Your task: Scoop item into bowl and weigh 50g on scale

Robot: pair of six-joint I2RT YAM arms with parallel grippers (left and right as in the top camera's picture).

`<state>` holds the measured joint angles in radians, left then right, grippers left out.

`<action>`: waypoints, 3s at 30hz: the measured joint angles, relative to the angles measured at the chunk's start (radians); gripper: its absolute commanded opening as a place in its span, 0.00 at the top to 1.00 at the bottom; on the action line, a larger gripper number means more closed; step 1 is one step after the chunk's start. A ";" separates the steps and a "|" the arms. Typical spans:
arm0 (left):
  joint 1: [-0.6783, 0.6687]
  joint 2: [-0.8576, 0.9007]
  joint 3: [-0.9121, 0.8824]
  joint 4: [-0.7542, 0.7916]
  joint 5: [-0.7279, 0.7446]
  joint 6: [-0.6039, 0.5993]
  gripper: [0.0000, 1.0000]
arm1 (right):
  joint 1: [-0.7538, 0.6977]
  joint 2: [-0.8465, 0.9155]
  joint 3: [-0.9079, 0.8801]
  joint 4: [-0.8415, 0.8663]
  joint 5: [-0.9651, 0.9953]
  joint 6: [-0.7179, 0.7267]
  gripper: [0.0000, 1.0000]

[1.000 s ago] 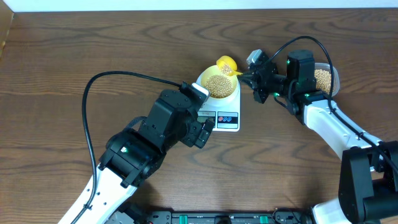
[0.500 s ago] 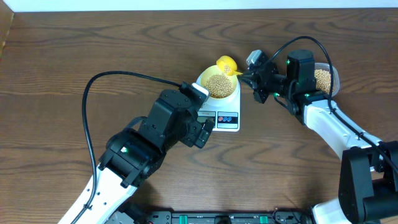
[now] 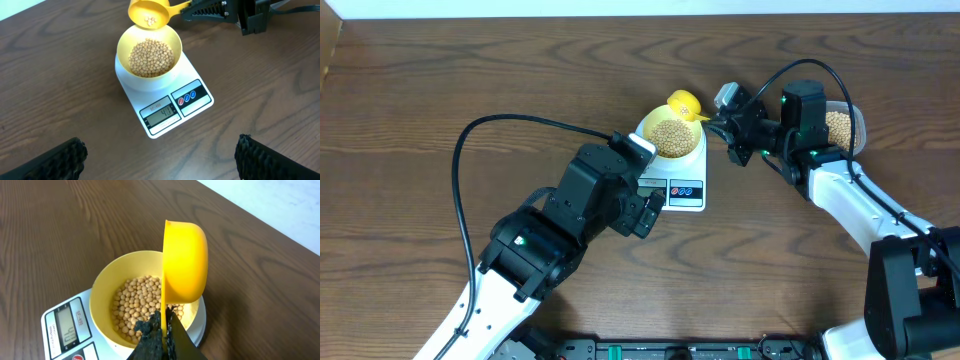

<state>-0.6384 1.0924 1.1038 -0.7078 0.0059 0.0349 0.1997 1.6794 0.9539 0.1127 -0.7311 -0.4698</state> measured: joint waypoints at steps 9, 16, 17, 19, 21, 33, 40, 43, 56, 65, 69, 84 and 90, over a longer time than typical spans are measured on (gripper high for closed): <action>0.000 0.000 0.000 0.000 0.000 0.000 0.03 | 0.000 0.000 0.000 0.000 0.000 -0.011 0.99; 0.000 0.000 0.000 0.000 0.000 0.000 0.03 | 0.000 0.000 0.000 0.000 0.000 -0.011 0.99; 0.000 0.000 0.000 0.000 0.000 0.000 0.03 | 0.000 0.000 0.000 0.000 0.000 -0.011 0.99; 0.000 0.000 0.000 0.000 0.000 0.000 0.03 | 0.000 0.000 0.000 0.000 0.000 -0.011 0.99; 0.000 0.000 0.000 0.000 0.000 0.000 0.03 | 0.000 0.000 0.000 0.000 0.000 -0.011 0.99; 0.000 0.000 0.000 0.000 0.000 0.000 0.03 | 0.000 0.000 0.000 0.027 0.003 -0.003 0.99; 0.000 0.000 0.000 0.000 0.000 0.000 0.03 | -0.023 0.000 0.000 0.137 0.040 0.174 0.99; 0.000 0.000 0.000 0.000 0.000 0.000 0.03 | -0.050 -0.013 0.000 0.117 0.079 0.230 0.99; 0.000 0.000 0.000 0.000 0.000 0.000 0.03 | -0.141 -0.352 -0.001 -0.306 0.458 0.282 0.99; 0.000 0.000 0.000 0.000 0.000 0.000 0.03 | -0.248 -0.431 -0.002 -0.644 0.615 0.280 0.99; 0.000 0.000 0.000 0.000 0.000 0.000 0.03 | -0.281 -0.428 -0.002 -0.669 0.634 0.278 0.99; 0.000 0.000 0.000 0.000 0.000 0.000 0.03 | -0.333 -0.242 -0.002 -0.588 0.623 0.278 0.99; 0.000 0.000 0.000 0.000 0.000 0.000 0.03 | -0.333 -0.198 -0.002 -0.557 0.600 0.278 0.99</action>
<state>-0.6384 1.0924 1.1038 -0.7082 0.0063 0.0349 -0.1337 1.4815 0.9524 -0.4446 -0.1310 -0.1921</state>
